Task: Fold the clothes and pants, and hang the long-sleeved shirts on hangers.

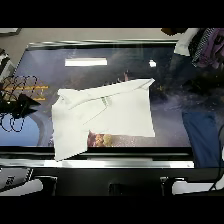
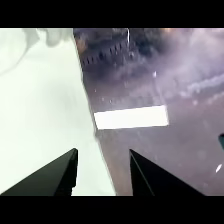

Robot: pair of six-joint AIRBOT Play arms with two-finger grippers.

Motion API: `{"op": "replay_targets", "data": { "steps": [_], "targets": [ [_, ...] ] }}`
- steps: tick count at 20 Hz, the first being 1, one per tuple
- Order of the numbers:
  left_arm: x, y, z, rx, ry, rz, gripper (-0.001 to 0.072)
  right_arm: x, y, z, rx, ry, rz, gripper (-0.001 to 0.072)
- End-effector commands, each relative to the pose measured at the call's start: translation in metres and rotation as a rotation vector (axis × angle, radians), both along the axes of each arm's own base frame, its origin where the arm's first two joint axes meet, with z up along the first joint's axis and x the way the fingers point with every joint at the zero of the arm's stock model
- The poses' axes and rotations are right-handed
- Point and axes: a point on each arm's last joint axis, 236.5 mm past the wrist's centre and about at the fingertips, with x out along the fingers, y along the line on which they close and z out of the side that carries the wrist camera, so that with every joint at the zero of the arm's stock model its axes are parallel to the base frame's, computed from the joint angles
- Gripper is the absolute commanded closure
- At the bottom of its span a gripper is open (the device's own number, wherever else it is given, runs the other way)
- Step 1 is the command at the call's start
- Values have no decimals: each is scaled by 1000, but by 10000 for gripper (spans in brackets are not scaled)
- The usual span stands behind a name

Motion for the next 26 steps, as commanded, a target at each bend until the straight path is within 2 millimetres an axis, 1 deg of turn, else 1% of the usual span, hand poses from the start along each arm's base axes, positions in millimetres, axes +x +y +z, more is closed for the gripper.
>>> {"op": "replay_targets", "data": {
  "steps": [1, 2, 3, 4, 6, 9, 13, 17, 26],
  "targets": [
    [-35, -3, -16, -19, 49, 42, 220, -66, 27, -42, 119, 90, 59, 319],
    [-40, -6, -22, -27, 64, 43, 220, -78, 41, -59, 155, 108, 70, 256],
    [-43, -8, -28, -33, 76, 46, 221, -89, 58, -74, 213, 127, 86, 216],
    [-45, -9, -33, -27, 80, 42, 220, -99, 70, -89, 250, 152, 95, 217],
    [-48, -5, -39, 5, 85, 27, 220, -118, 87, -118, 257, 197, 124, 218],
    [-49, -5, -40, 7, 89, 26, 220, -135, 108, -143, 240, 219, 184, 218],
    [-47, -4, -40, 11, 86, 29, 221, -149, 126, -159, 243, 264, 233, 217],
    [-47, -4, -40, 11, 85, 29, 221, -151, 126, -169, 254, 292, 227, 218],
    [-41, 2, -41, 31, 66, 51, 220, -156, 134, -175, 294, 309, 197, 219]
  ]
}}
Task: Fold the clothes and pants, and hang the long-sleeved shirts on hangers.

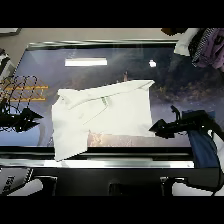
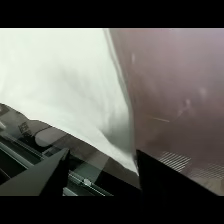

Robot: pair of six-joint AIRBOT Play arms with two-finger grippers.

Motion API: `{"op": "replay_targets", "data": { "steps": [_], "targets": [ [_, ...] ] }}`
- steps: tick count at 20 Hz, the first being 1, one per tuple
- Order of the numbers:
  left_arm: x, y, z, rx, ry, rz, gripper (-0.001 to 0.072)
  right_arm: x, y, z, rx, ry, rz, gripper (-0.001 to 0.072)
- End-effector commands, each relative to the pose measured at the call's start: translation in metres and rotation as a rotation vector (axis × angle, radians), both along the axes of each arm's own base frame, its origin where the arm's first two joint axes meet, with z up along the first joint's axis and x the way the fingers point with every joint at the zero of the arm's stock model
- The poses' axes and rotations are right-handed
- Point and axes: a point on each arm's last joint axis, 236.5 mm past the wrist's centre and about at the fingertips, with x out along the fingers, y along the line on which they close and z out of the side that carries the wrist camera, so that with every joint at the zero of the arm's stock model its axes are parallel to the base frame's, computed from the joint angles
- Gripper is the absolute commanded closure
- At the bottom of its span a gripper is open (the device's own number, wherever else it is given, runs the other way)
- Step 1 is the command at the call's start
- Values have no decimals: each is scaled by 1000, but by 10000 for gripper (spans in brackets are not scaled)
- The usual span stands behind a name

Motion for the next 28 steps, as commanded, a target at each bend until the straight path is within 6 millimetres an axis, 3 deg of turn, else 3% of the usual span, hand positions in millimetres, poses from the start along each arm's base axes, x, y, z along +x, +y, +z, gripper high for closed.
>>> {"op": "replay_targets", "data": {
  "steps": [1, 9, 12, 14, 16, 19, 23, 28],
  "targets": [
    [3, 3, 0, 11, -10, 11, 221, -2, 1, -4, -3, 8, -7, 220],
    [5, 5, 0, 20, -18, 19, 221, -16, 4, -17, -2, 53, -36, 244],
    [5, 5, 0, 20, -18, 19, 220, -16, 3, -23, -14, 51, -58, 478],
    [5, 5, 0, 20, -18, 19, 220, -8, -1, -26, -37, 27, -83, 542],
    [5, 5, 0, 20, -18, 19, 220, -5, -2, -27, -41, 19, -93, 677],
    [1, 7, -8, 33, -2, 20, 220, -8, -1, -26, -33, 26, -86, 678],
    [-10, 9, -38, 71, 9, 24, 220, -11, 1, -24, -22, 36, -77, 678],
    [-29, -18, -67, 13, -4, -44, 221, -12, 2, -23, -18, 46, -82, 678]
  ]
}}
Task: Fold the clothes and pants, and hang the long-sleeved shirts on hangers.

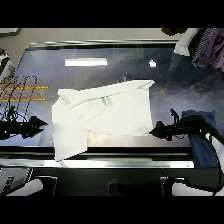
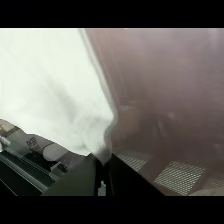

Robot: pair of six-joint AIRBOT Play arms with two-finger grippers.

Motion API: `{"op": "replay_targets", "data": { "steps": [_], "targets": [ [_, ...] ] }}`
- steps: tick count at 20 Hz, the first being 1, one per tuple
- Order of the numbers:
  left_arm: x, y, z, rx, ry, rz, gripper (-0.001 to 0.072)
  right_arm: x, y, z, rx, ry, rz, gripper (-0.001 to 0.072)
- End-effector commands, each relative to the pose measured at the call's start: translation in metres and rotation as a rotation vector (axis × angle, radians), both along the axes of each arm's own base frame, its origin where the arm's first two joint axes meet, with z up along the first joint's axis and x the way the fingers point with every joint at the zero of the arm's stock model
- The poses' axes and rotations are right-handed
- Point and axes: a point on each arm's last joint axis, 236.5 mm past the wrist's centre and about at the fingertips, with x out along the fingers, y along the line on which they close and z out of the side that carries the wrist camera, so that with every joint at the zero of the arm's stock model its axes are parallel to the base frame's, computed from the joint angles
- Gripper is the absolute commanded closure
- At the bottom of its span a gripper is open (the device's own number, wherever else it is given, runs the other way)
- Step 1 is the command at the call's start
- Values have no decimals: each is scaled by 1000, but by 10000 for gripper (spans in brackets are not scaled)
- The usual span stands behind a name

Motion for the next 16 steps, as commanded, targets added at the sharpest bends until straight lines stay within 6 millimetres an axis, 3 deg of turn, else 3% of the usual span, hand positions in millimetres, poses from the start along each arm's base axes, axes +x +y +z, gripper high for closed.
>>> {"op": "replay_targets", "data": {
  "steps": [1, 12, 13, 14, 15, 16],
  "targets": [
    [-8, -15, -17, -32, -29, -35, 220, -2, 1, 1, 4, 11, 1, 678],
    [0, -46, -46, -89, -18, -66, 244, -6, 3, 3, 20, 28, 7, 678],
    [1, -50, -49, -88, -15, -72, 301, -7, 4, 3, 23, 30, 9, 678],
    [2, -51, -51, -84, -12, -74, 436, -8, 4, 4, 25, 32, 11, 678],
    [3, -51, -51, -83, -13, -73, 618, -9, 5, 4, 29, 35, 14, 678],
    [5, -51, -50, -88, -18, -65, 689, -9, 6, 5, 33, 37, 17, 678]
  ]
}}
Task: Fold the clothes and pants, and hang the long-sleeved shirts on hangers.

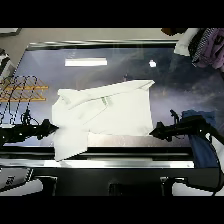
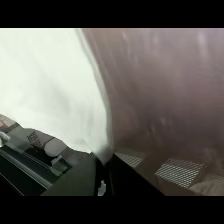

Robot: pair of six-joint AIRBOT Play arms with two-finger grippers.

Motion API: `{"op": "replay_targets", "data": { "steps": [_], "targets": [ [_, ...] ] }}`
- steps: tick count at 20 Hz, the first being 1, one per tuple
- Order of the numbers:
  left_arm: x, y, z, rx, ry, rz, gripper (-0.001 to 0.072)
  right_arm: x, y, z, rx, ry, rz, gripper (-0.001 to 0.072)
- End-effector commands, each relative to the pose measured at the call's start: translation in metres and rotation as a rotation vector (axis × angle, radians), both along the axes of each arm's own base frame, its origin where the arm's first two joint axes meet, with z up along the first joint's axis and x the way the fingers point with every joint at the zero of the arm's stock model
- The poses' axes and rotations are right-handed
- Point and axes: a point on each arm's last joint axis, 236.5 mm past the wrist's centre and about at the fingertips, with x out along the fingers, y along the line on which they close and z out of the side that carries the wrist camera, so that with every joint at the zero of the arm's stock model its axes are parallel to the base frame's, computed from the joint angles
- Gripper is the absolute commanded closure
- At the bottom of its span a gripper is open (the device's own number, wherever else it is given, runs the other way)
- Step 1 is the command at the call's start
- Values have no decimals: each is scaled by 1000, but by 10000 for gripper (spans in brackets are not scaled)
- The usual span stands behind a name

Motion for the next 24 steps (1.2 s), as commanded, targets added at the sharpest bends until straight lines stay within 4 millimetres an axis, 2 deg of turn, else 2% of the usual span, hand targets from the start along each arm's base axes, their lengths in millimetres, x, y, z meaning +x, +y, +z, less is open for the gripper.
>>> {"op": "replay_targets", "data": {
  "steps": [1, 4, 6, 8, 10, 12, 13, 14, 15, 17, 18, 20, 22, 24],
  "targets": [
    [6, -2, -2, 9, -10, 2, 689, -3, 3, 4, 18, 6, 9, 679],
    [24, 0, 20, 1, -71, -4, 691, 15, 3, 23, 17, -97, 20, 681],
    [46, -1, 51, 12, -151, -39, 692, 45, -4, 51, -10, -218, 18, 681],
    [73, -6, 93, 48, -254, -77, 693, 84, -6, 92, -57, -366, 50, 682],
    [104, -15, 150, 87, -382, -96, 693, 132, 11, 151, -108, -542, 95, 682],
    [131, -26, 225, 123, -540, -115, 693, 178, 23, 220, -202, -739, 99, 682],
    [141, -30, 267, 140, -625, -114, 694, 201, 23, 265, -264, -851, 68, 682],
    [148, -32, 317, 163, -726, -112, 693, 220, 14, 316, -327, -959, 0, 682],
    [150, -32, 365, 189, -822, -104, 693, 231, 2, 367, -370, -1054, -77, 681],
    [137, -30, 461, 252, -1018, -81, 693, 229, -23, 469, -459, -1243, -202, 681],
    [123, -30, 503, 303, -1101, -69, 693, 217, -33, 516, -507, -1335, -247, 681],
    [89, -26, 563, 400, -1203, -23, 693, 177, -36, 586, -530, -1485, -297, 680],
    [51, -22, 595, 459, -1229, 40, 693, 129, -33, 623, -529, -1566, -313, 680],
    [16, -20, 603, 477, -1198, 102, 693, 74, -27, 646, -536, -1610, -304, 680]
  ]
}}
